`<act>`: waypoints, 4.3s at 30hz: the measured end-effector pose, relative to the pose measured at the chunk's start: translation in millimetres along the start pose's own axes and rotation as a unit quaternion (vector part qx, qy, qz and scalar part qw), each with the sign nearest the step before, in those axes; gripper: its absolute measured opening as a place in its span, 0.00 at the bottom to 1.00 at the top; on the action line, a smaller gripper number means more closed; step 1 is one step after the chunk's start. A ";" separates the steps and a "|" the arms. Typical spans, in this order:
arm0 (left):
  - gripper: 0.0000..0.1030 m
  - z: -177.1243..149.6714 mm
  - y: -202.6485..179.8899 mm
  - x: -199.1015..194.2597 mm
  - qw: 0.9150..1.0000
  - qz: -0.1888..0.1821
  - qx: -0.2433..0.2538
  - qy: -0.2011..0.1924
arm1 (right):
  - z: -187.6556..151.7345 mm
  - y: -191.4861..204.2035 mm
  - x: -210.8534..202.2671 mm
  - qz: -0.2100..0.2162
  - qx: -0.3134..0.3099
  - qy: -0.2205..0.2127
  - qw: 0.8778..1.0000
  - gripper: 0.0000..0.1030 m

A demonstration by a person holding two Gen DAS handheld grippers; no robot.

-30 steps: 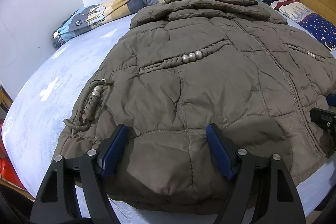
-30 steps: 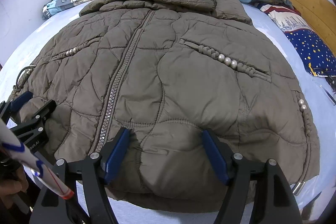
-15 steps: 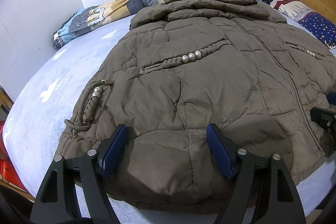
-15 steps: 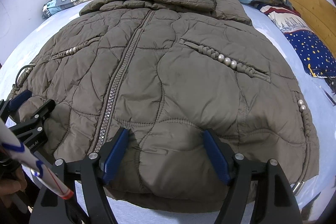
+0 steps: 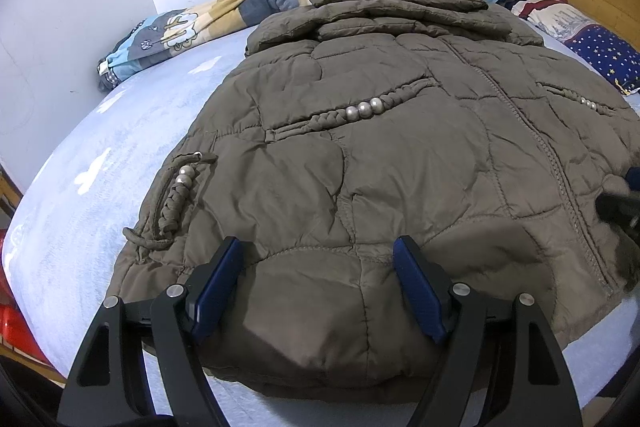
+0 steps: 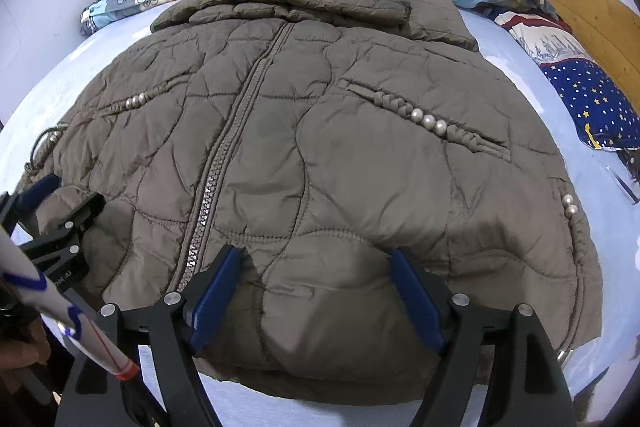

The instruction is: Fold large clothes

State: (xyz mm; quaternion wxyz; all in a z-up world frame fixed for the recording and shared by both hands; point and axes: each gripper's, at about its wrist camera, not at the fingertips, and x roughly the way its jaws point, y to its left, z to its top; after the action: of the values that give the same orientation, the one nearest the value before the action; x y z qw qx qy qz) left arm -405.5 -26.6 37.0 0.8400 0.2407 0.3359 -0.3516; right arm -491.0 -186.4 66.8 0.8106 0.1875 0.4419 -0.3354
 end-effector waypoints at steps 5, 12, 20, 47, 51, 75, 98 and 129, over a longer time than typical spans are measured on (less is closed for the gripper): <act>0.75 0.4 1.2 -2.3 1.000 -0.001 0.000 0.000 | 7.0 -20.4 -21.2 -0.005 0.035 -0.041 0.999 0.80; 0.75 0.2 1.5 -2.4 1.000 -0.001 0.000 0.001 | 9.3 -59.7 -12.2 -0.037 0.108 -0.013 0.993 0.80; 0.75 1.2 6.0 -4.5 1.000 -0.012 -0.004 0.005 | 9.1 -63.7 -5.8 -0.026 0.108 0.002 0.994 0.82; 0.74 -28.1 180.6 -2.2 0.929 -0.135 -0.337 0.078 | -67.6 -249.6 -52.9 0.042 0.442 -0.068 0.893 0.82; 0.74 -26.9 167.4 -1.2 0.930 -0.154 -0.325 0.079 | -73.9 -252.5 -49.7 0.064 0.454 -0.071 0.886 0.82; 0.74 -17.6 95.8 6.2 0.980 -0.090 -0.176 0.032 | -40.8 -164.4 -4.4 0.137 0.324 -0.021 0.936 0.40; 0.80 -20.9 72.1 10.4 0.993 -0.041 -0.109 0.024 | -54.6 -174.0 7.0 0.162 0.381 -0.029 0.910 0.46; 0.32 -14.0 52.2 -9.1 0.999 -0.017 -0.041 -0.029 | -41.8 -154.7 -5.7 0.124 0.324 -0.041 0.937 0.25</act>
State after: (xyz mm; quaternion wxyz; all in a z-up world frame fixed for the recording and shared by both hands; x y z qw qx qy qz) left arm -376.6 19.5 43.2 0.8527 0.1899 0.3294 -0.3582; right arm -627.6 -268.2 47.9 0.7584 0.4796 0.2487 -0.3648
